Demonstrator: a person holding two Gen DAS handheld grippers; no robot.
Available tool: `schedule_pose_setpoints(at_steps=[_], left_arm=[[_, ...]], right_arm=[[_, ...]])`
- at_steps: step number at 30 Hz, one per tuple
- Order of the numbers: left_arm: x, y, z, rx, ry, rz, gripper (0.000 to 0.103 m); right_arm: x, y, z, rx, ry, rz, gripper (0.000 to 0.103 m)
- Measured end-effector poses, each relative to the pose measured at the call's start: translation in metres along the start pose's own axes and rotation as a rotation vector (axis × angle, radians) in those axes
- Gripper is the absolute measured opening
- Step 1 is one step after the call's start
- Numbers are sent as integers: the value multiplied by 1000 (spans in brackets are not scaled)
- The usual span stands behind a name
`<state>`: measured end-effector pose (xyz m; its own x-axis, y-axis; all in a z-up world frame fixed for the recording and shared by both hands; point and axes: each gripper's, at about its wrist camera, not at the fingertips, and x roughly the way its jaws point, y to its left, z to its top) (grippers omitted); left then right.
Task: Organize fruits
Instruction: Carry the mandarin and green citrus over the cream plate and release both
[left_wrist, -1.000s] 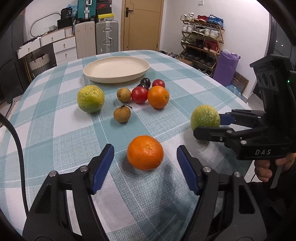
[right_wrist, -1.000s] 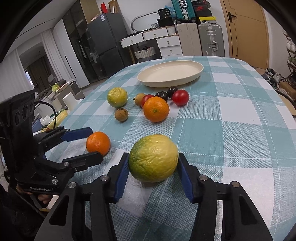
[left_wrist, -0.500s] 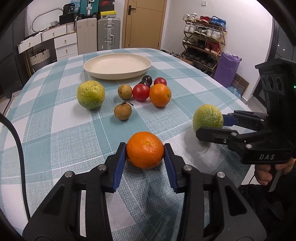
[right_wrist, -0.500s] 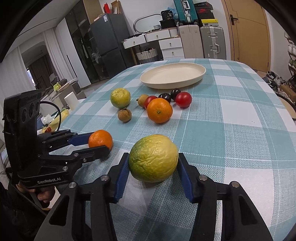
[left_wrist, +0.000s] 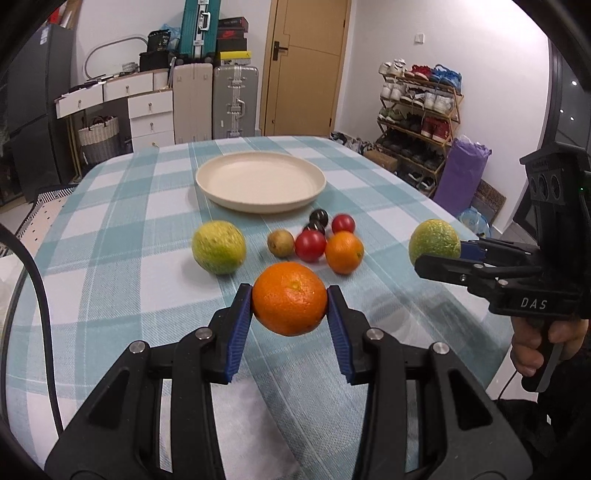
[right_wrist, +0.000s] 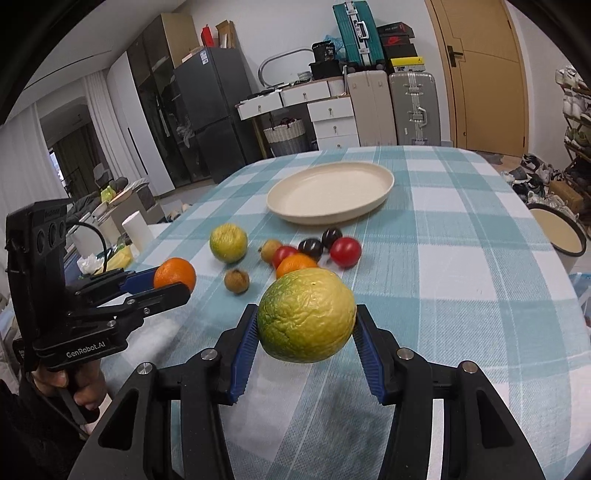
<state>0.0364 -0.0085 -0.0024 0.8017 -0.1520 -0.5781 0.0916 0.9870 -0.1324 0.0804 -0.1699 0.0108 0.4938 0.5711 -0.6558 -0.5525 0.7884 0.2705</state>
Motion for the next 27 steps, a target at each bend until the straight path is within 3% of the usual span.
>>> schedule_pose_setpoints(at_steps=[18,27], left_arm=[[23,17,73,4,-123,60,37],[42,16,87,1,-115,61,37]], right_arm=[[8,-17,63,7,-68,-16,52],[25,-17,89,11,-81,3,52]])
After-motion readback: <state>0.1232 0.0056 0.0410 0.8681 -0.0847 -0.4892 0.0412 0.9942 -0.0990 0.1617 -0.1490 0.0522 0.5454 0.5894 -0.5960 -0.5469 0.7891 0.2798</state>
